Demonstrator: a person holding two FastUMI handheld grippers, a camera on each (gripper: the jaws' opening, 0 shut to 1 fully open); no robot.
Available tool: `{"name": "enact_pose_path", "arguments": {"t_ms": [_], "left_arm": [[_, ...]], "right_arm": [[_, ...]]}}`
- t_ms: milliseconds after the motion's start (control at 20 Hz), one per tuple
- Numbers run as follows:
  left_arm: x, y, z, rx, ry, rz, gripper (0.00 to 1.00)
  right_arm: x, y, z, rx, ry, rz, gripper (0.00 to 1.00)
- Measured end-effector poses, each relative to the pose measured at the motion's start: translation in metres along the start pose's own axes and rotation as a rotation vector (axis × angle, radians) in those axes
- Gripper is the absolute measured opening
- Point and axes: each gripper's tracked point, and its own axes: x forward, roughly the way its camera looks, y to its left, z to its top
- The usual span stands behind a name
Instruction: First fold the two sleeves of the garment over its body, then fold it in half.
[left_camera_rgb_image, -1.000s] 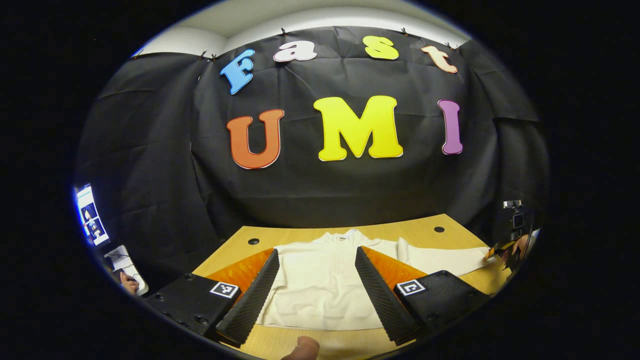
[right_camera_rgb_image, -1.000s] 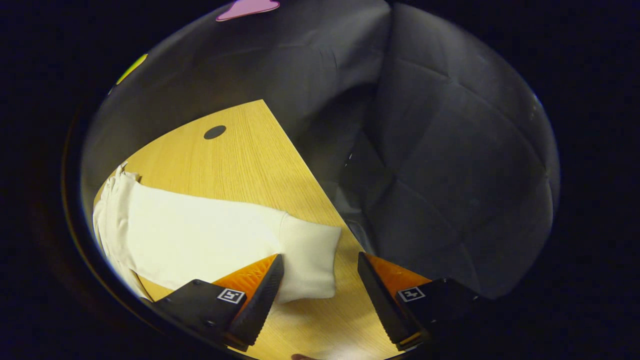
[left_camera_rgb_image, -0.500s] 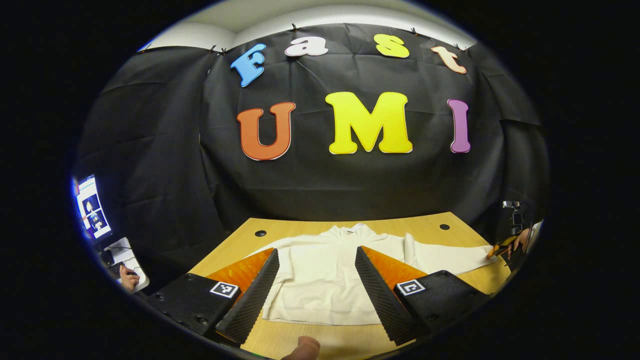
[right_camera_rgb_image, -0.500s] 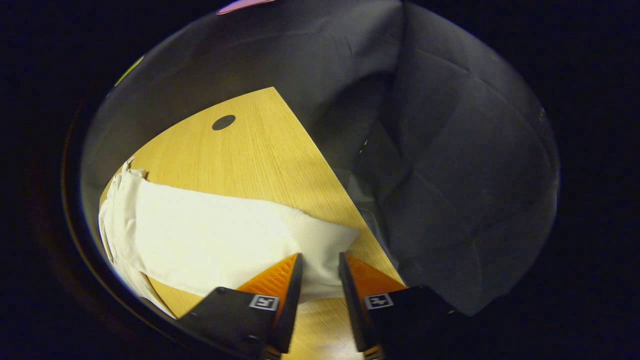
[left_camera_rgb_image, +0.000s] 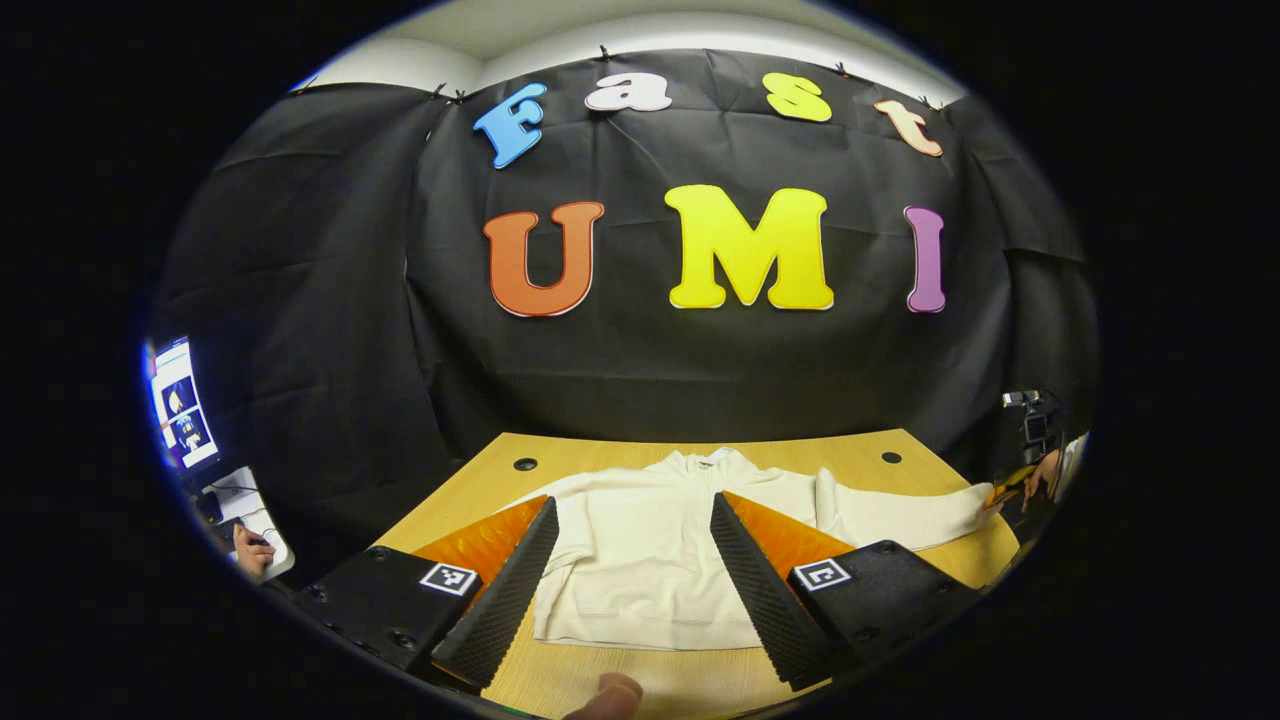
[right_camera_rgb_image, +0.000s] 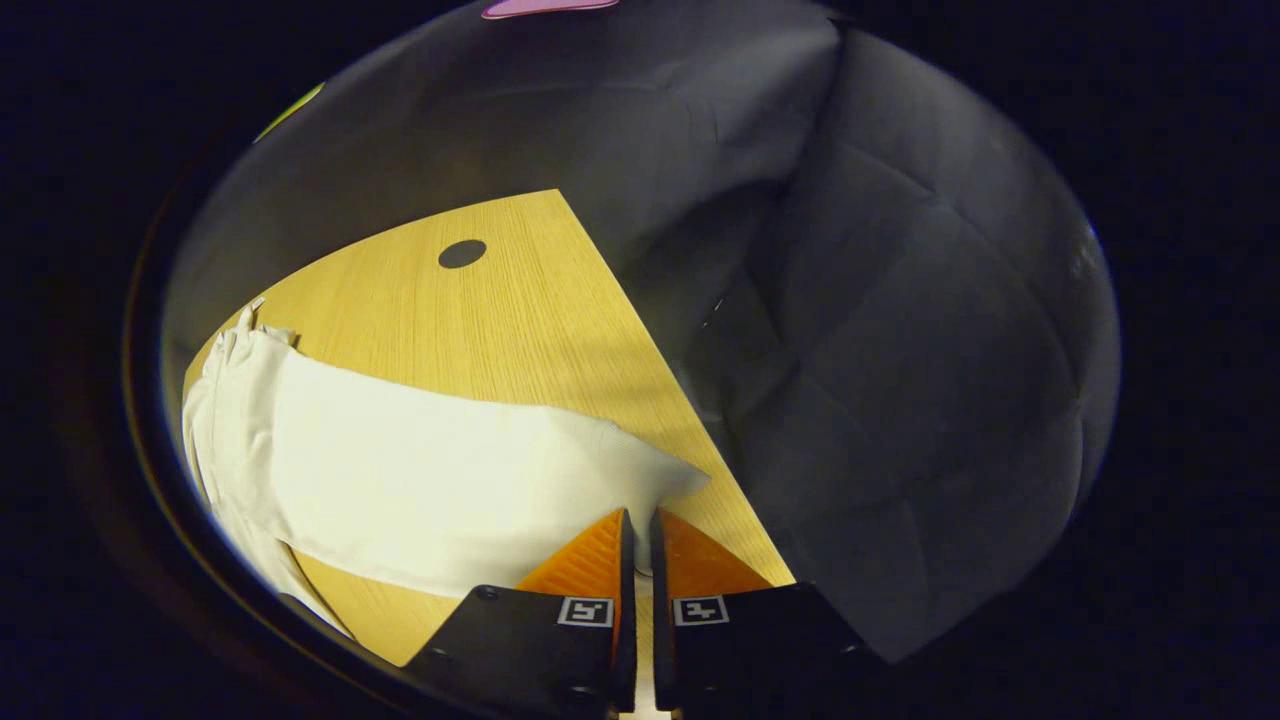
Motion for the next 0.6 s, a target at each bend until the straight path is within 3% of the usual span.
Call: {"name": "enact_pose_path", "arguments": {"t_ms": [150,300,600], "left_arm": [[0.0,0.004,0.002,0.036,-0.014,-0.016,0.99],[-0.001,0.007,0.013,0.059,-0.057,-0.044,0.99],[-0.002,0.039,0.013,0.034,-0.073,-0.047,0.99]], "right_arm": [[-0.028,0.01,0.018,-0.018,-0.036,-0.008,0.07],[-0.059,0.043,0.038,-0.034,-0.077,0.024,0.05],[-0.138,0.145,0.072,-0.105,-0.195,0.149,0.05]]}}
